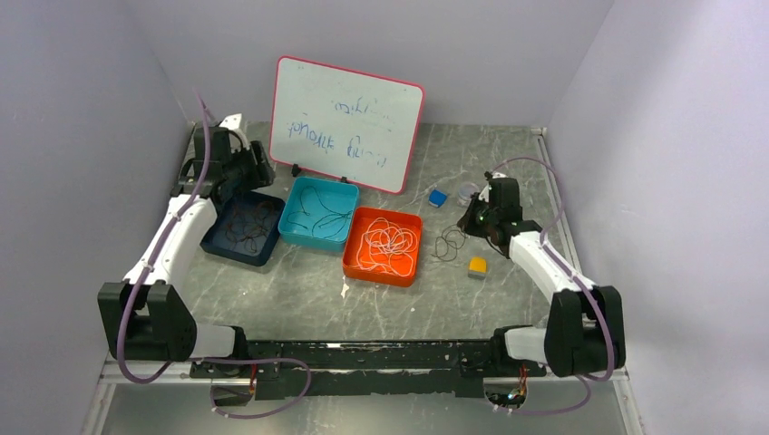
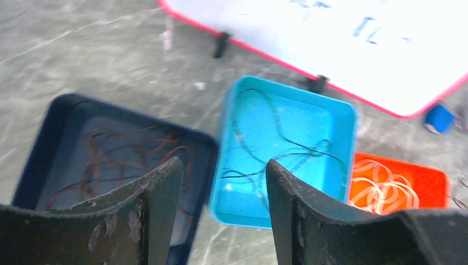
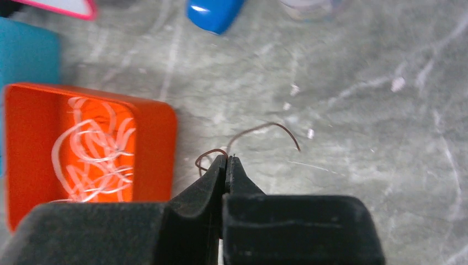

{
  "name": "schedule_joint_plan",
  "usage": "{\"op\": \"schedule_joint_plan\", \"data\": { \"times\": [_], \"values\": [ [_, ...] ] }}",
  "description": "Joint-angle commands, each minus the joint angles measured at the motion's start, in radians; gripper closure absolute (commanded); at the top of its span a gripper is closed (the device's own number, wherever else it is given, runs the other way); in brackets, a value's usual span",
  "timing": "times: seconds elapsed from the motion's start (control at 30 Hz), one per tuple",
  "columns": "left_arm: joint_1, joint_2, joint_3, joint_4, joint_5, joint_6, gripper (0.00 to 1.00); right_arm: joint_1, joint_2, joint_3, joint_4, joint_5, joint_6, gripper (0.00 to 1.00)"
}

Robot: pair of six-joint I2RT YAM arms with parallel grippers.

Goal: Untangle the cables

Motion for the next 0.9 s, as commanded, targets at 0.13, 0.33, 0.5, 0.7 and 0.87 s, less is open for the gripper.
{"op": "schedule_joint_plan", "data": {
  "times": [0.13,0.33,0.5,0.7,0.87],
  "values": [
    [-0.206,0.002,0.085,0.130,0.222,-0.013,0.38,-0.003,-0.139,-0.022,0.182,-0.173,0.065,1.00],
    [-0.373,0.064,0.101,0.256,0.268,-0.064,0.37,-0.001,-0.230,0.019,0.170,-0.162,0.076,1.00],
    [-0.512,0.142,0.204,0.313,0.290,-0.041,0.36,-0.001,-0.236,0.107,0.128,-0.235,0.036,1.00],
    [-0.602,0.225,0.291,0.406,0.415,0.035,0.35,0.000,-0.238,0.171,0.126,-0.381,0.033,1.00],
    [-0.645,0.277,0.352,0.409,0.499,0.082,0.33,0.000,-0.236,0.213,0.117,-0.464,0.025,1.00]
  ]
}}
